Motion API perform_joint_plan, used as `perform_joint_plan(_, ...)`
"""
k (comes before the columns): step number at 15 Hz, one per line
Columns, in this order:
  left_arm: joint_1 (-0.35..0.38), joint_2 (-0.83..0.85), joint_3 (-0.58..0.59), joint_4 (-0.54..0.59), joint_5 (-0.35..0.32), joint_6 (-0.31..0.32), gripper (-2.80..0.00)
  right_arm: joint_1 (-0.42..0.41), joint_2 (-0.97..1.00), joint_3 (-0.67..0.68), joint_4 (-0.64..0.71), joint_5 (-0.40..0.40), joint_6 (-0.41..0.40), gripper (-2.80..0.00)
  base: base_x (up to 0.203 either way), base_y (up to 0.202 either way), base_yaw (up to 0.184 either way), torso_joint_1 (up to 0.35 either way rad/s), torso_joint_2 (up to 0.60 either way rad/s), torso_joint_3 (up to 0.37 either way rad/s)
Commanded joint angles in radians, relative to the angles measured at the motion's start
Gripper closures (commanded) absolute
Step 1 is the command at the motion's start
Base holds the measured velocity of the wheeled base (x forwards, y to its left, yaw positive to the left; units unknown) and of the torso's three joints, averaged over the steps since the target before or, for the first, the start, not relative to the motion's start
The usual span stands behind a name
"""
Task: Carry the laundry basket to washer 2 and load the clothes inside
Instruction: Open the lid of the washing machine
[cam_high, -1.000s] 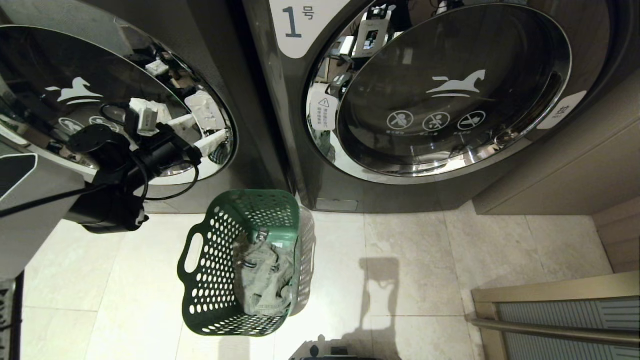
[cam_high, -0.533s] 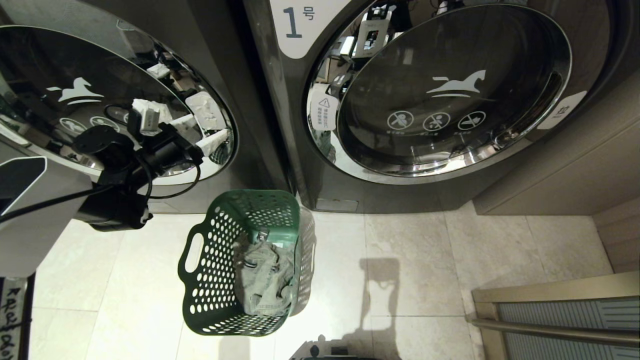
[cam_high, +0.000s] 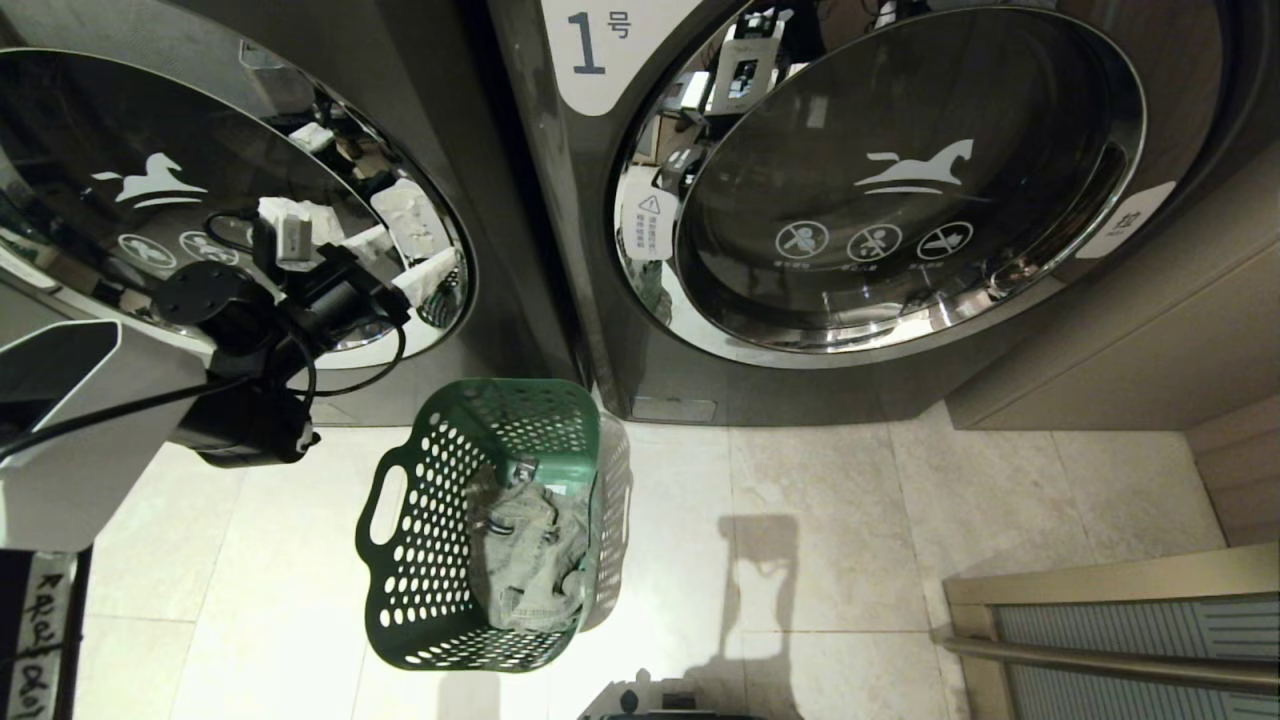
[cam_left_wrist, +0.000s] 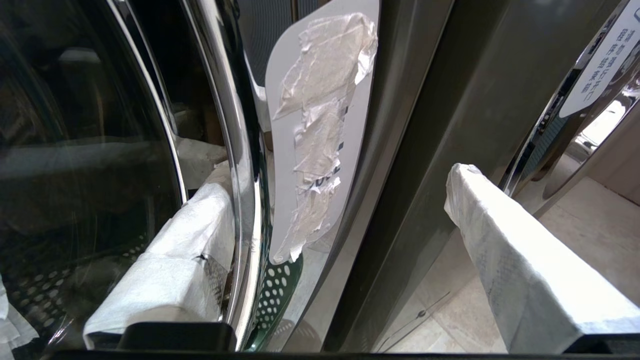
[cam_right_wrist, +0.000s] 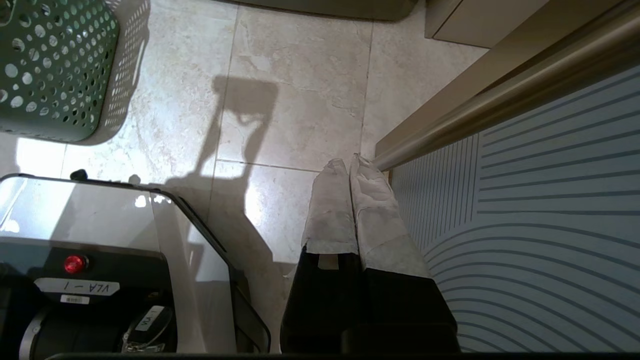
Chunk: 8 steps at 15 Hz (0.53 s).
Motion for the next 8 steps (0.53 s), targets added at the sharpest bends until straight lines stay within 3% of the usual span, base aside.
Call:
perform_joint_plan(1,-0.009,0.003,0.001,-0.01,-0.009,-0.005,-2.8,0.0,0.002,0.0,0.002,0.001,-0.001,0.0,0.0,0.0,0.0,0.0,0.0,0.0)
perform_joint_plan(8,-0.01,-0.012,0.021,-0.01,-0.033,-0.005,-2.8,0.0,0.002,0.0,0.002,0.001,-0.001,0.0,0.0,0.0,0.0,0.0,0.0,0.0)
